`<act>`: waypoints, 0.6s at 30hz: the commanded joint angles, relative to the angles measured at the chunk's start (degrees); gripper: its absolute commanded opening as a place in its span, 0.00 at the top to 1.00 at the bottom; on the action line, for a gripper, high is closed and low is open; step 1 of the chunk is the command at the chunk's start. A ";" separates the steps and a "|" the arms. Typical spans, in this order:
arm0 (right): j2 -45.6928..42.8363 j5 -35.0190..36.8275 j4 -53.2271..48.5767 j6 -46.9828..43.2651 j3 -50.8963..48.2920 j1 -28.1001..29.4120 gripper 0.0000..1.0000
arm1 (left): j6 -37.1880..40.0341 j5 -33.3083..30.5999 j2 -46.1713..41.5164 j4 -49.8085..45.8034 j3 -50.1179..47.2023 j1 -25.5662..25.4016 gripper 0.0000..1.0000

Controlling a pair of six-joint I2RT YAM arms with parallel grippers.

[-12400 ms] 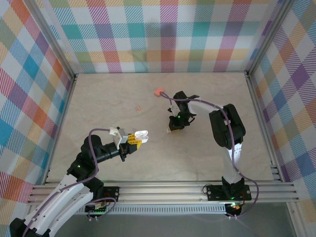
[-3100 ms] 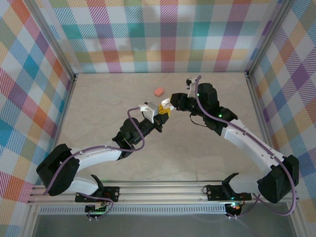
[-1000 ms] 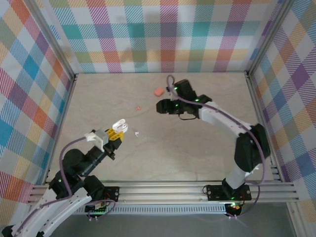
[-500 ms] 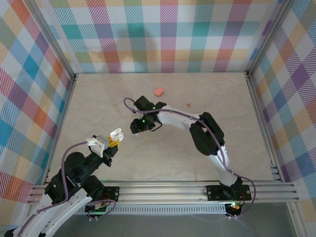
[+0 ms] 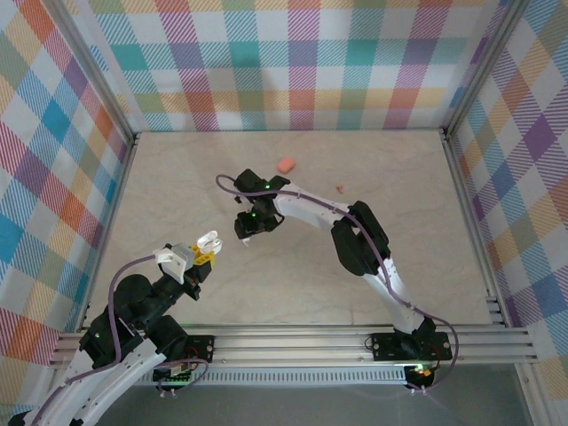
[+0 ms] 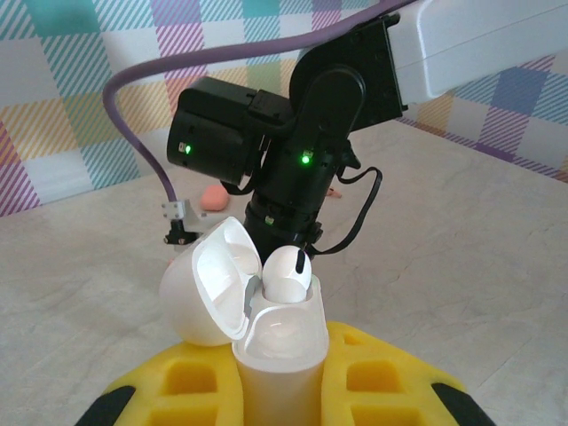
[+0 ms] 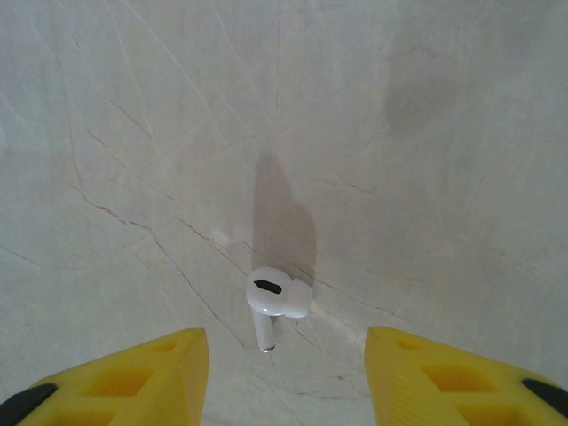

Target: Insert wireless bluetooth earbuds into charging case

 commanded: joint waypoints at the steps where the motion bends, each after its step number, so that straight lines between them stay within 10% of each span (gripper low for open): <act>1: 1.91 1.21 -4.39 0.04 3.75 0.84 0.50 | -0.88 0.99 -1.00 0.95 0.85 0.46 1.00; 18: 6.56 3.15 -7.09 2.86 9.61 2.45 0.52 | -1.22 2.08 -2.79 0.94 0.67 0.46 1.00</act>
